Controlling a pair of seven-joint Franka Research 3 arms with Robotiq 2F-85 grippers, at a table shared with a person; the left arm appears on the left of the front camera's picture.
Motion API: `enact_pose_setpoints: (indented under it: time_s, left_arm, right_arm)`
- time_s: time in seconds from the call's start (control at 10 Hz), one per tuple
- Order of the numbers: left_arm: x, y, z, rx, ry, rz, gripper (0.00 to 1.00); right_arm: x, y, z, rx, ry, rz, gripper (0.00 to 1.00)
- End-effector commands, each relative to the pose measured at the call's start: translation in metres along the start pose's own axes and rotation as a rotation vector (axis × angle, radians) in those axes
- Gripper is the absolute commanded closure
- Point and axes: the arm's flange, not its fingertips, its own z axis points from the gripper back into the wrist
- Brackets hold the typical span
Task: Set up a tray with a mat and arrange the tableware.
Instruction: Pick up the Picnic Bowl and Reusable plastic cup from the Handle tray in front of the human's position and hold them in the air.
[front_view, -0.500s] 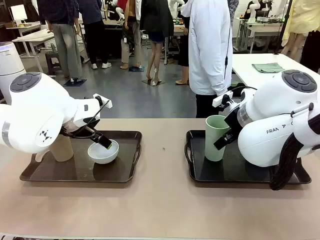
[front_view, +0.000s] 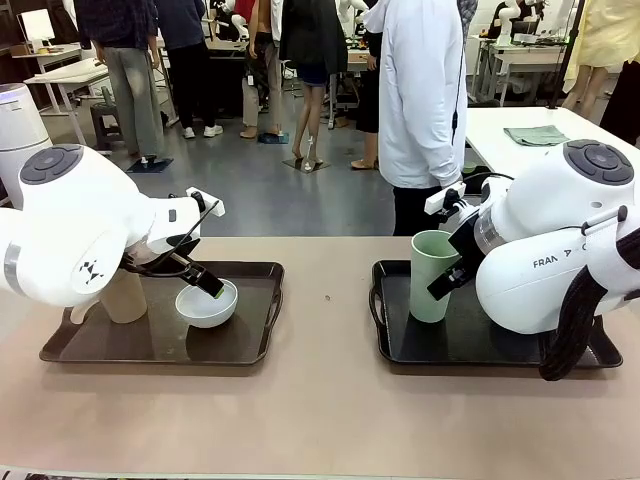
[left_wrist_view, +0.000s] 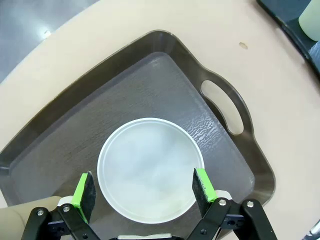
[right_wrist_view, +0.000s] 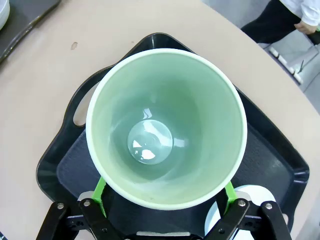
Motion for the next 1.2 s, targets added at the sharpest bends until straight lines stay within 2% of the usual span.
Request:
enact_pose_setpoints:
  time_s: [0.0,0.4,0.5,0.6,0.7,0.9,1.0,1.1]
  left_arm:
    - [0.0,0.0,0.0,0.0,0.0,0.001,0.0]
    - [0.0,0.0,0.0,0.0,0.0,0.0,0.0]
    - [-0.012,-0.003,0.037,-0.096,0.002,0.033,0.0]
    - [-0.039,-0.021,0.086,-0.205,-0.016,0.017,0.0]
    - [-0.069,-0.03,0.124,-0.168,0.02,0.006,0.0]
    - [-0.121,-0.032,0.186,-0.09,0.188,0.143,0.0]
    - [-0.142,-0.02,0.182,-0.041,0.323,0.212,0.0]
    - [-0.143,-0.007,0.167,-0.054,0.424,0.28,0.0]
  right_arm:
    - [0.0,0.0,0.0,0.0,0.0,-0.002,0.0]
    - [0.0,0.0,0.0,0.0,0.0,0.0,0.0]
    - [-0.011,0.001,0.02,0.044,0.157,-0.113,0.0]
    - [-0.031,0.018,0.051,0.042,0.313,-0.213,0.0]
    - [-0.048,0.037,0.092,0.028,0.437,-0.293,0.0]
    - [-0.087,0.064,0.172,0.047,0.42,-0.355,0.0]
    - [-0.112,0.069,0.187,0.043,0.421,-0.434,0.0]
    - [-0.118,0.062,0.177,-0.043,0.409,-0.427,0.0]
